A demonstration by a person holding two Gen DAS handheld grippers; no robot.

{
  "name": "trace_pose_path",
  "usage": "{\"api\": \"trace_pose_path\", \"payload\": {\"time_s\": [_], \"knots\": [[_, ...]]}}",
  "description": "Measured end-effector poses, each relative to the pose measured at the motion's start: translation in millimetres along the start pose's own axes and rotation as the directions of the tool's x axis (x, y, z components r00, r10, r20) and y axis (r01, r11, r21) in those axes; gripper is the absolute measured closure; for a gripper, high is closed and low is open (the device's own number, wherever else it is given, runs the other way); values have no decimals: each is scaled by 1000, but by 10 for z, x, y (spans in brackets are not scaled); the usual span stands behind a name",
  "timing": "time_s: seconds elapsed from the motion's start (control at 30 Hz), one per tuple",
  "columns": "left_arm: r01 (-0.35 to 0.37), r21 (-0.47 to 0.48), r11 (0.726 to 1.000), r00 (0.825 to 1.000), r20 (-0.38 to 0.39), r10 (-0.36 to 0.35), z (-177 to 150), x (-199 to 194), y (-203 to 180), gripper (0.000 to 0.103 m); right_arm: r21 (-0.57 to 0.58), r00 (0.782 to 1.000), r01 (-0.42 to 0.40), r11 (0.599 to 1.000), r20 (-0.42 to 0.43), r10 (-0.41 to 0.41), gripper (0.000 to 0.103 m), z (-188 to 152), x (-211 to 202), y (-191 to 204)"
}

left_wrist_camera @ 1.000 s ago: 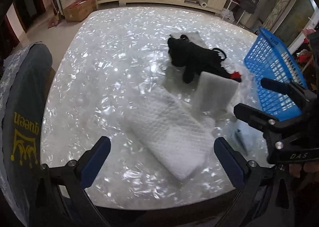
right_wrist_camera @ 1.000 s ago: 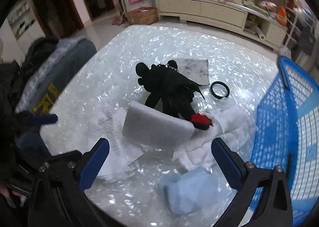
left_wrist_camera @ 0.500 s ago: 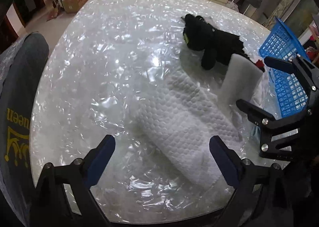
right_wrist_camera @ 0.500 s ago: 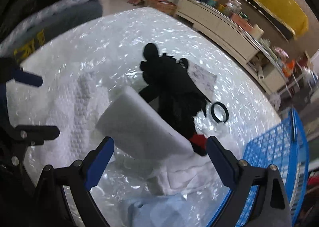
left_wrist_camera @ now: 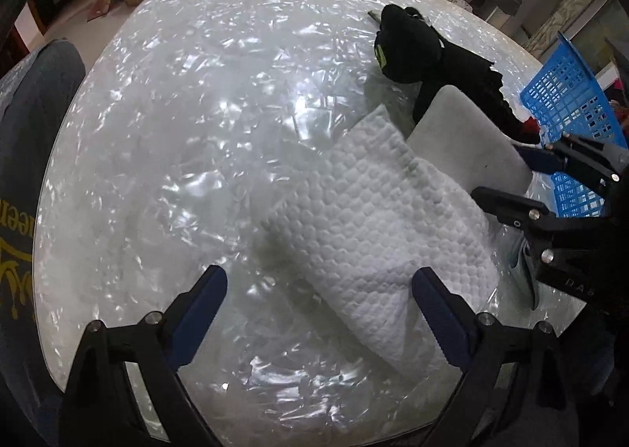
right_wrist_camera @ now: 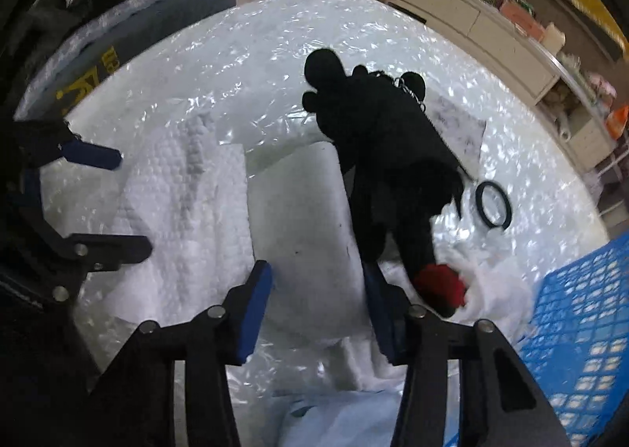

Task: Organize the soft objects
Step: 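Reach the right gripper to the white foam block and close on it, then carry the foam block into the blue basket with the right gripper while the left gripper grasps the white towel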

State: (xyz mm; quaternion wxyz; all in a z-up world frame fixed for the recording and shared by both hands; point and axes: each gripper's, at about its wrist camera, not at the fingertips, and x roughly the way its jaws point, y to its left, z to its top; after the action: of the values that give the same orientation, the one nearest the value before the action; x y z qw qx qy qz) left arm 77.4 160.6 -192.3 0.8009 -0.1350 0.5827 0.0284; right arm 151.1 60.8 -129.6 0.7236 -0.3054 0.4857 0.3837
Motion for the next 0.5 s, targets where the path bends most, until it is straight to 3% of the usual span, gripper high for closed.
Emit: {"api": "trace_pose_path", "payload": {"time_s": [0.17,0.3,0.43,0.5], "knots": [[1,12,1000,1000,20,-2,64,44,-88,9,101,996,-84,991,18,82,75,-16,3,-154],[48,17,999,998,42,-49,149,45,-174,27,118,993,-115,986,21,113,76,-36,-29,-141],[50,17,999,997,52,-51,218,24,-195,38,137,992,-127,982,11,126,75,-36,-13,-142],[54,-2,999,997,57,-54,255,19,-148,54,145,991,-130,981,3,131,75,-29,9,-153]]}}
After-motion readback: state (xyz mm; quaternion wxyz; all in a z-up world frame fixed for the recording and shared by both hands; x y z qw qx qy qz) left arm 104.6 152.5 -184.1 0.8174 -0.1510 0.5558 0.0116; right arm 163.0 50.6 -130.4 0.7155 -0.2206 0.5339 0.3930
